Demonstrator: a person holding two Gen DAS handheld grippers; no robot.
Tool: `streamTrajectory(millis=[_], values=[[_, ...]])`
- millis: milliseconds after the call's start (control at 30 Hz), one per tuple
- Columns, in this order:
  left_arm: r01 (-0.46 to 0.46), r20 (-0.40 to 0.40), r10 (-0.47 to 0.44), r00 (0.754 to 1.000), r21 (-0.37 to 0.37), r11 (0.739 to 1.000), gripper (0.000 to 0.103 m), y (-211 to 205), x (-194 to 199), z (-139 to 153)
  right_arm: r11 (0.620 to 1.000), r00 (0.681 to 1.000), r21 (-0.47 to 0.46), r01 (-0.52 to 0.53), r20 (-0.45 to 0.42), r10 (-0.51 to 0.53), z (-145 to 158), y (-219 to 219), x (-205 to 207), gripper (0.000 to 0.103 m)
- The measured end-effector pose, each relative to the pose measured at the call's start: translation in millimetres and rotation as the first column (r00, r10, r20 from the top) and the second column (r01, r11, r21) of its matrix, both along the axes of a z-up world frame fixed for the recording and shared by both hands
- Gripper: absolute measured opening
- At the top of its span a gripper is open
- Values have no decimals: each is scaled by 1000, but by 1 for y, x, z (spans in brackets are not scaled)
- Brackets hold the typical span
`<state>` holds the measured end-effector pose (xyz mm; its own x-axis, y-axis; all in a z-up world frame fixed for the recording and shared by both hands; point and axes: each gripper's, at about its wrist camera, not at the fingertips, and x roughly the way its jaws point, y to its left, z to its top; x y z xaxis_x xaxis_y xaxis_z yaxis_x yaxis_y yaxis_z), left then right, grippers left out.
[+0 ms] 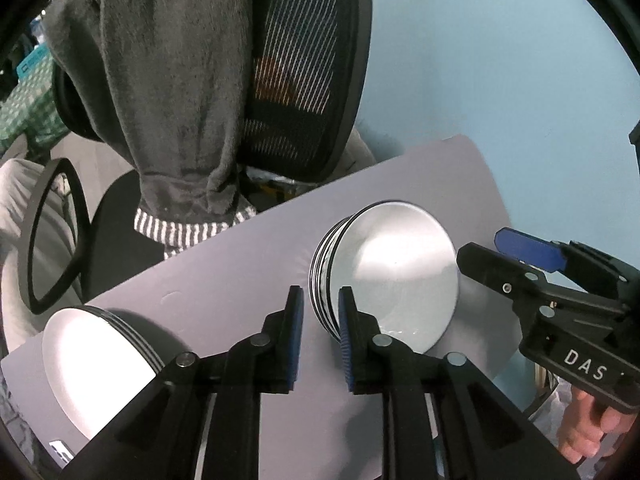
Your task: Organize plates and bowls
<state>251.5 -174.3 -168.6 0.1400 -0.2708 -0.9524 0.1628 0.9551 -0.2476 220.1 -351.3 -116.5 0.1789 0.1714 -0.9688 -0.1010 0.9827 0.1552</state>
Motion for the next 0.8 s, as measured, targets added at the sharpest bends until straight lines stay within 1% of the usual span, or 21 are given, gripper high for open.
streamTrajectory(millis=[67, 100, 200, 267, 300, 367, 400, 433, 467, 533, 567, 600, 700, 800], values=[[-1, 24, 1, 1000, -2, 1000, 26, 3, -3, 10, 1000, 1000, -10, -13, 17, 13, 7, 1, -1, 50], [-2, 34, 2, 999, -4, 1000, 26, 4, -4, 14, 1000, 1000, -10, -17, 20, 18, 10, 1, -1, 51], [-3, 68, 4, 998, -12, 1000, 31, 9, -8, 30, 1000, 999, 1, -26, 31, 26, 20, 1, -3, 53], [-15, 92, 16, 996, -15, 1000, 40, 15, -12, 41, 1000, 998, 0, -30, 46, 30, 26, 1, -4, 56], [-21, 104, 24, 994, -23, 1000, 42, 17, -14, 46, 999, 998, -2, -32, 56, 32, 28, 1, -5, 59], [-32, 133, 36, 990, -34, 999, 50, 22, -19, 56, 999, 997, -4, -36, 70, 36, 34, 2, -8, 60], [-35, 147, 40, 988, -35, 999, 51, 24, -21, 60, 999, 997, -4, -37, 73, 37, 36, 2, -9, 60], [-35, 168, 41, 985, -36, 999, 55, 26, -24, 65, 999, 996, -4, -39, 77, 39, 39, 3, -11, 60], [-33, 190, 38, 981, -31, 999, 61, 28, -27, 70, 999, 996, -4, -41, 80, 41, 40, 3, -12, 61], [-28, 225, 32, 974, -22, 999, 64, 31, -33, 76, 999, 995, -10, -45, 90, 46, 42, 3, -15, 61], [-24, 235, 27, 972, -18, 1000, 68, 32, -35, 78, 999, 995, -16, -48, 92, 49, 43, 3, -17, 62], [-19, 241, 22, 970, -16, 1000, 70, 33, -37, 80, 999, 994, -21, -50, 94, 52, 44, 3, -18, 62], [0, 260, 9, 966, -35, 999, 70, 37, -45, 83, 998, 994, -31, -55, 94, 58, 45, 0, -24, 62], [6, 237, 7, 971, -55, 998, 70, 42, -49, 81, 999, 994, -26, -47, 93, 49, 43, -3, -29, 62]])
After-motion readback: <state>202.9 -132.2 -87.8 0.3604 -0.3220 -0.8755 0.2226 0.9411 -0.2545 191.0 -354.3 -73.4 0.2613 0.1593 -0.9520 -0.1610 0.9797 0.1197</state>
